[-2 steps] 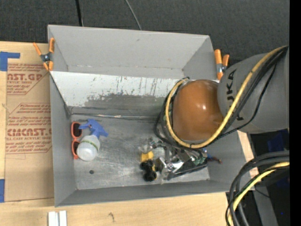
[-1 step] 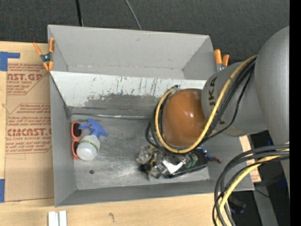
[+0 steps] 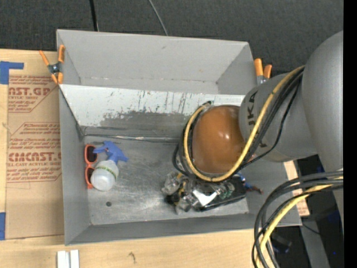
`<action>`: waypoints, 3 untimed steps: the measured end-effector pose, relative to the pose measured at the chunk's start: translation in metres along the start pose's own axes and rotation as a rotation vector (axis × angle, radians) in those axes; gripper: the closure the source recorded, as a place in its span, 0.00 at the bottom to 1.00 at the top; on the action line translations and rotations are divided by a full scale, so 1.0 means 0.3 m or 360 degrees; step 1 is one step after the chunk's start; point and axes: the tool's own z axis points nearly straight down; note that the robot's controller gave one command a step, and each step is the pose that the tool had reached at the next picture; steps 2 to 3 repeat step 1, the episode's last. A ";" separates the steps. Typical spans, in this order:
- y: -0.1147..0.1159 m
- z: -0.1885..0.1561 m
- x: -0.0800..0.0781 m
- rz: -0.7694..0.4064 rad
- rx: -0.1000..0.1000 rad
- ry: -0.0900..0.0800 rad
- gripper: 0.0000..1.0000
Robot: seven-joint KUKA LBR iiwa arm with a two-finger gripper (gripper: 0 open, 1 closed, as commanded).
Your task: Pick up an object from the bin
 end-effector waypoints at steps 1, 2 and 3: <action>-0.240 -0.448 0.047 0.0037 -0.0010 -0.0025 1.00; -0.240 -0.448 0.047 0.0037 -0.0010 -0.0025 1.00; -0.240 -0.448 0.047 0.0037 -0.0010 -0.0025 1.00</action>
Offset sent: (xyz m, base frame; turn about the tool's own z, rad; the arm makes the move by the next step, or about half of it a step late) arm 0.0000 0.0000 0.0000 0.0000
